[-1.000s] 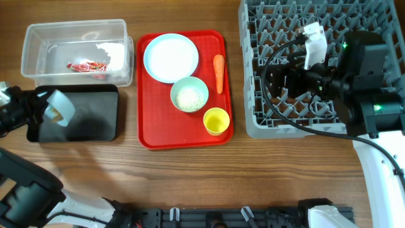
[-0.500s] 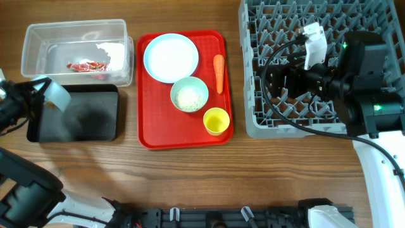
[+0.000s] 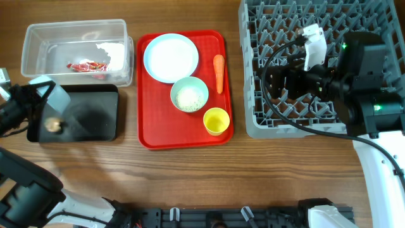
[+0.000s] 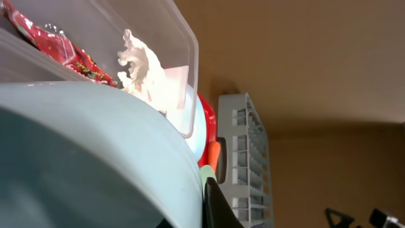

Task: Sort waste into correct bins and load items into the dishwasher rack
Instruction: 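Tip the blue bowl over the black tray to dump the mushroom, then return the blue bowl to the red tray with the left gripper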

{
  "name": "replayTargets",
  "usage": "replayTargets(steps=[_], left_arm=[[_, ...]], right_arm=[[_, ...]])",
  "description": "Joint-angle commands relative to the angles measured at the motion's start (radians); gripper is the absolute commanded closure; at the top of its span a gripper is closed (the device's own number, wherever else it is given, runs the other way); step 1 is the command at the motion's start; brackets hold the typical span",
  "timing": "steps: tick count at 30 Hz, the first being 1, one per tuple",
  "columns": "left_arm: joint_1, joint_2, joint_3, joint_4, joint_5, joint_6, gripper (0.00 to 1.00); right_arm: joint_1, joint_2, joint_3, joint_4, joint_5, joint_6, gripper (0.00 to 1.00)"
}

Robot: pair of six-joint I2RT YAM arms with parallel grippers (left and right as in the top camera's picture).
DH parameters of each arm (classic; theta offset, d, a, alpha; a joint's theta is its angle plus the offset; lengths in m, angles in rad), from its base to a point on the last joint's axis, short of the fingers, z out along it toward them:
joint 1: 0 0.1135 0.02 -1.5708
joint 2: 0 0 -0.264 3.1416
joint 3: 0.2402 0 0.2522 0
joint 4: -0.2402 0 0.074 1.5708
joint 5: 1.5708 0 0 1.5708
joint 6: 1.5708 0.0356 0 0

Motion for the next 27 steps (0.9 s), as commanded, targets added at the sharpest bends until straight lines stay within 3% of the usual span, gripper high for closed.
replayTargets(steps=[1, 4, 7, 14, 20, 24, 27], left_arm=[[-0.002, 0.011, -0.008, -0.011, -0.002, 0.069, 0.96], [-0.056, -0.008, -0.005, -0.01, -0.011, 0.047, 0.96], [-0.154, -0.062, 0.016, -0.011, -0.113, 0.019, 0.96], [-0.484, -0.272, 0.104, 0.005, -0.473, -0.132, 0.96], [-0.872, -0.346, 0.097, -0.024, -1.016, -0.237, 0.96], [-1.081, -0.299, 0.03, -0.023, -1.089, -0.25, 0.96], [-1.177, -0.247, -0.017, -0.019, -1.201, -0.366, 0.96]], right_arm=[[-0.003, 0.006, 0.016, 0.005, 0.002, 0.002, 0.0], [-0.003, 0.006, 0.016, 0.008, 0.002, 0.002, 0.0], [-0.003, 0.006, 0.016, 0.009, 0.002, 0.002, 0.0], [-0.003, 0.006, 0.016, 0.004, 0.002, 0.004, 0.0], [-0.003, 0.006, 0.016, 0.002, 0.002, 0.0, 0.0], [-0.003, 0.006, 0.016, 0.001, 0.003, 0.0, 0.0], [-0.003, 0.006, 0.016, -0.003, 0.003, 0.001, 0.0]])
